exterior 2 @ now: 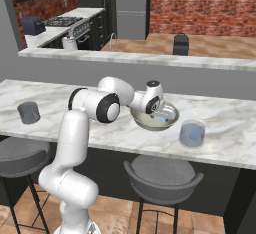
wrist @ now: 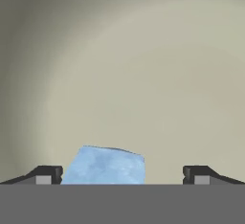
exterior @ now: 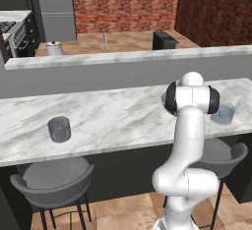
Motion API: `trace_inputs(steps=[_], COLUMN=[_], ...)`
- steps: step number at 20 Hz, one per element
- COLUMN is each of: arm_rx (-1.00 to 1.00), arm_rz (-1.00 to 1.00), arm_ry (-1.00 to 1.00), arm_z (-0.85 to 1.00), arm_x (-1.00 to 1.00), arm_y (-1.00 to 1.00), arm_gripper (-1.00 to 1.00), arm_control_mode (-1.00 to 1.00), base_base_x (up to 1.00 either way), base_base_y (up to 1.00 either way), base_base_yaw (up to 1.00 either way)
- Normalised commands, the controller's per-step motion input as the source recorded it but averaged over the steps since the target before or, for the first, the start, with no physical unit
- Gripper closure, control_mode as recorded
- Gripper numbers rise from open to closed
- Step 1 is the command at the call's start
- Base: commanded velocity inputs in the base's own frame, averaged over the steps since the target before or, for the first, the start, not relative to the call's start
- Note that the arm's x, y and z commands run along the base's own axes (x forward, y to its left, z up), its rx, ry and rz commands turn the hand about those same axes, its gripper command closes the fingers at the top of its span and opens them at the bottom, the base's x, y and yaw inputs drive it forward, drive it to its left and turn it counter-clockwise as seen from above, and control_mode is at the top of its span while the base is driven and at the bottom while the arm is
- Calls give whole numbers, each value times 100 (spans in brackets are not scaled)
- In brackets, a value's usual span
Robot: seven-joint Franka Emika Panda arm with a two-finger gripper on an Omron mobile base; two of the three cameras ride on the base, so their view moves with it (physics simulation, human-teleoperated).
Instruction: There are four ice cubes in the ice bowl. Place two ice cubes in each glass of water.
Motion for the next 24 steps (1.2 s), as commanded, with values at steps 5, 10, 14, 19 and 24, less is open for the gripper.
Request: trace_inputs(steps=[5,10,14,19,24], arm_rx=[0,0,0,0,1], arm_rz=[0,0,0,0,1], arm_ry=[0,0,0,-1,-4], arm_z=[-21,-21,-19,-2,38], arm_x=[0,0,0,-15,-51], arm_y=[-2,-1,-20,-27,-18], arm_gripper=[100,100,100,100,100], arm_control_mode=[-100,-100,-100,-100,-100], base_base_x=[0,0,0,0,0], base_base_y=[0,0,0,0,0], base_base_yaw=[0,0,0,0,0])
